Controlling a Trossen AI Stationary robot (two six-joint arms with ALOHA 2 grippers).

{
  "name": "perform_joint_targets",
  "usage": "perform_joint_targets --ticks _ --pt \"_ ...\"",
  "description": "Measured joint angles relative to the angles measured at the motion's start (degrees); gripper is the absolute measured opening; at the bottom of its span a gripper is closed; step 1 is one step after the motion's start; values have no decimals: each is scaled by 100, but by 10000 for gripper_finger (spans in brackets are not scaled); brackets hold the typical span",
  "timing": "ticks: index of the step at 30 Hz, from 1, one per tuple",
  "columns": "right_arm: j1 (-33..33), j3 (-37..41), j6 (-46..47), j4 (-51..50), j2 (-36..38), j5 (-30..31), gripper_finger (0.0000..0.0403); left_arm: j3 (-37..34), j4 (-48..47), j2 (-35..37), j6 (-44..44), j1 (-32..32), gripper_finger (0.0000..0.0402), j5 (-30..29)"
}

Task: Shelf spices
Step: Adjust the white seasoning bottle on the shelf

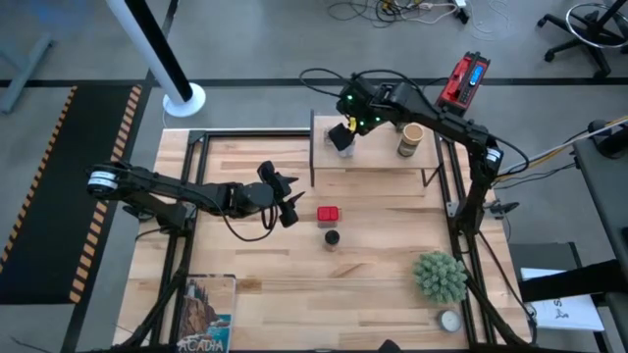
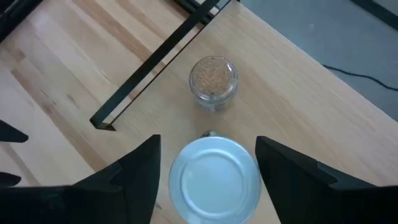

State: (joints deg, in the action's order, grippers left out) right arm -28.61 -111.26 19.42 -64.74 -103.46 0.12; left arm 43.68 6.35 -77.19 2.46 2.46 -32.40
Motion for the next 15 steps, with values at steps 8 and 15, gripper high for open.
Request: perform_joint_targets --ticks 8,15 --pt "62 9 -284 24 -90 49 230 0 -20 0 -1 0 192 37" --pt "62 -177 -1471 -91 -92 99 226 0 -23 1 -2 0 192 39"
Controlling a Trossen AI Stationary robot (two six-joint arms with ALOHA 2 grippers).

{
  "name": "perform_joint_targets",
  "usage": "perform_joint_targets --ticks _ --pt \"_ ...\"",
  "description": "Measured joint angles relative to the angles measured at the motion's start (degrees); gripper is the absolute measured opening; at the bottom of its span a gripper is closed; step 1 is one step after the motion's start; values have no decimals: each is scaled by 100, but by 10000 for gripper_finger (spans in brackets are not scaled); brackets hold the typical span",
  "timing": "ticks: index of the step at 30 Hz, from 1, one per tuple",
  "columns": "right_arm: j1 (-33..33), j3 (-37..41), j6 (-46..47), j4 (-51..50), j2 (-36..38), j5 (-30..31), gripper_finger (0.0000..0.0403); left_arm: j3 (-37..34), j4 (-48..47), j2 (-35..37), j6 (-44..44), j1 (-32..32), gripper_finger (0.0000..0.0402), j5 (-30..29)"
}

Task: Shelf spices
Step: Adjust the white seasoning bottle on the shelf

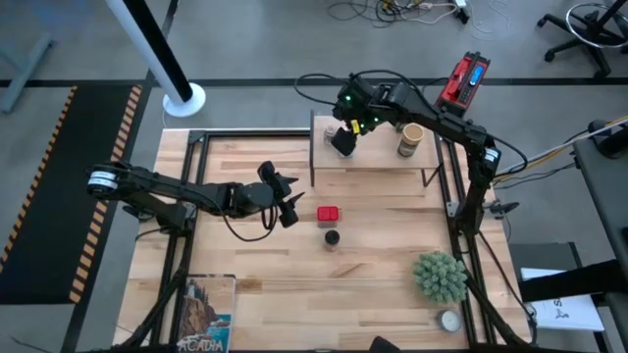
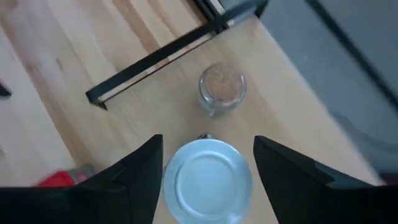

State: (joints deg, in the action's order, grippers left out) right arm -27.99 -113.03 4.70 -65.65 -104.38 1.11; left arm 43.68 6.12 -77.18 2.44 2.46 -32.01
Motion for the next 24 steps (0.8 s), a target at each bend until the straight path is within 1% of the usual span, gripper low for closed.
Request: perform_joint_targets --ticks 6,9,11,15,19,21,24 --pt "38 -395 -1551 -94 0 -23 241 0 -20 -1 0 0 192 4" --pt "50 -587 -2448 -377 0 -496 246 0 -23 1 0 0 192 4" --pt "51 -643 -2868 -565 -3 -769 250 0 -38 1 0 0 192 7" --pt "50 -603 -3375 -818 -42 -827 259 0 -38 0 0 0 192 9" --pt "51 -527 -3858 -840 -85 -354 270 0 -40 -1 0 0 192 9" --pt "59 -527 -3936 -776 -79 -261 275 0 -38 1 0 0 192 9" --pt "61 -544 -3901 -702 -76 -315 282 0 -56 -1 0 0 192 11"
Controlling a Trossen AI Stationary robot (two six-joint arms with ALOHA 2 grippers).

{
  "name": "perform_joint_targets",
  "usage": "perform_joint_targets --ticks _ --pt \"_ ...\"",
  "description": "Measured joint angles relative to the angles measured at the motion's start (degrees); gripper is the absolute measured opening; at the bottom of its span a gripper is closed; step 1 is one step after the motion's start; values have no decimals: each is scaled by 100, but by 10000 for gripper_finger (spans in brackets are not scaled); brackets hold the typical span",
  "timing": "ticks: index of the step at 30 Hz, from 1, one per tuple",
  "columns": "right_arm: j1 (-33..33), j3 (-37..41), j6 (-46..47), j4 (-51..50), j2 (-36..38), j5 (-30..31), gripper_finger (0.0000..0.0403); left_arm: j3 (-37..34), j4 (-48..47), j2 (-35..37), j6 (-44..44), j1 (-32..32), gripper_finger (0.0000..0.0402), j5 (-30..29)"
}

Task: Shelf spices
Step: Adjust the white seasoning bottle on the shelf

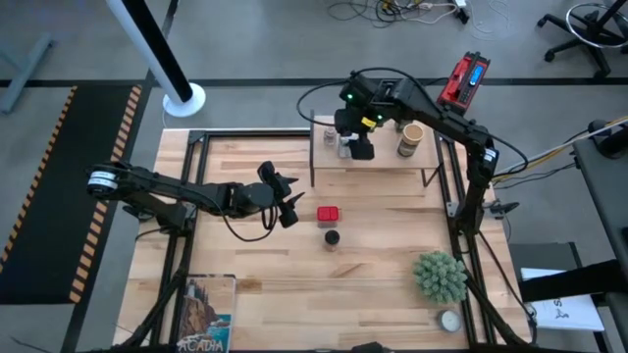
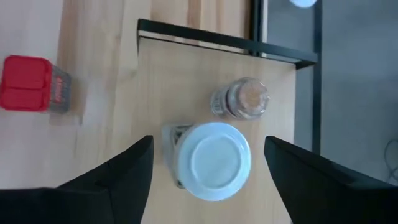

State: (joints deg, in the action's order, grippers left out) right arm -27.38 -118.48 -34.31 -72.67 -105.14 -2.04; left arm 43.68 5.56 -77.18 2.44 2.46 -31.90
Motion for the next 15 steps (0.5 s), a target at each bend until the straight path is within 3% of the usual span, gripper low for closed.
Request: perform_joint_targets --ticks 15 --pt "-39 98 15 174 -289 -183 300 0 -51 2 -22 0 192 2"
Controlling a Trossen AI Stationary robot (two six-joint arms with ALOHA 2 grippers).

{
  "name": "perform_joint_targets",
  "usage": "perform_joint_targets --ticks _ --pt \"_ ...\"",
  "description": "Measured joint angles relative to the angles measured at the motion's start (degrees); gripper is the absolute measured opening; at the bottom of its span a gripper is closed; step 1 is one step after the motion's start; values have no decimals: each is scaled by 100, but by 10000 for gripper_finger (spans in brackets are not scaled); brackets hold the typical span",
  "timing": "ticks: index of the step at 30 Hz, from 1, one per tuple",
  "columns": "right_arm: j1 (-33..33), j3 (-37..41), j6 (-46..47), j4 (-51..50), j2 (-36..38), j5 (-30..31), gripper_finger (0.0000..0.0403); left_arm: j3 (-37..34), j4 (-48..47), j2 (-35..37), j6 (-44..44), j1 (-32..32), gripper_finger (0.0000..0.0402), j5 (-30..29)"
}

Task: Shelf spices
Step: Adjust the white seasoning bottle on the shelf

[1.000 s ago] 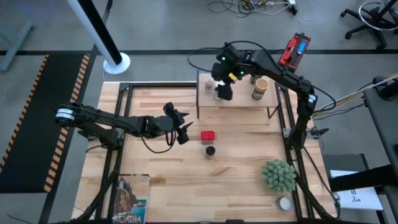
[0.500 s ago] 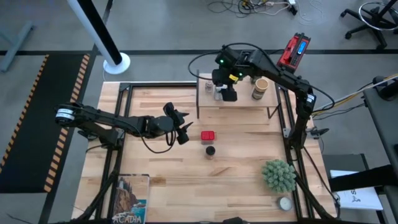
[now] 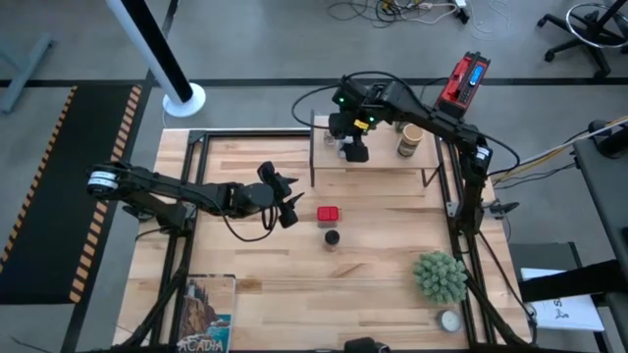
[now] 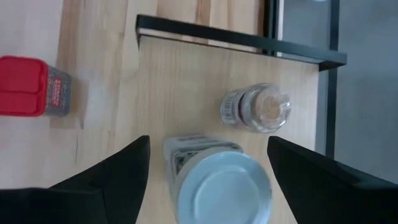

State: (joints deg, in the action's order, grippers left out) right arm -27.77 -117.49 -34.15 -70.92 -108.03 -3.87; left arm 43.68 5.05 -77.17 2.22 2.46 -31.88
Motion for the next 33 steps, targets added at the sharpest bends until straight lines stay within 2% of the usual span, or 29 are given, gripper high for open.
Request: perform_joint_targets --ticks 19,25,33 --pt "-72 -8 1 -196 -9 55 285 0 -45 -2 0 0 192 0" --pt "-115 -7 263 -377 -192 146 256 0 -45 0 2 0 192 0" --pt "-114 -7 1070 -504 -421 434 188 0 -41 -2 2 0 192 0"
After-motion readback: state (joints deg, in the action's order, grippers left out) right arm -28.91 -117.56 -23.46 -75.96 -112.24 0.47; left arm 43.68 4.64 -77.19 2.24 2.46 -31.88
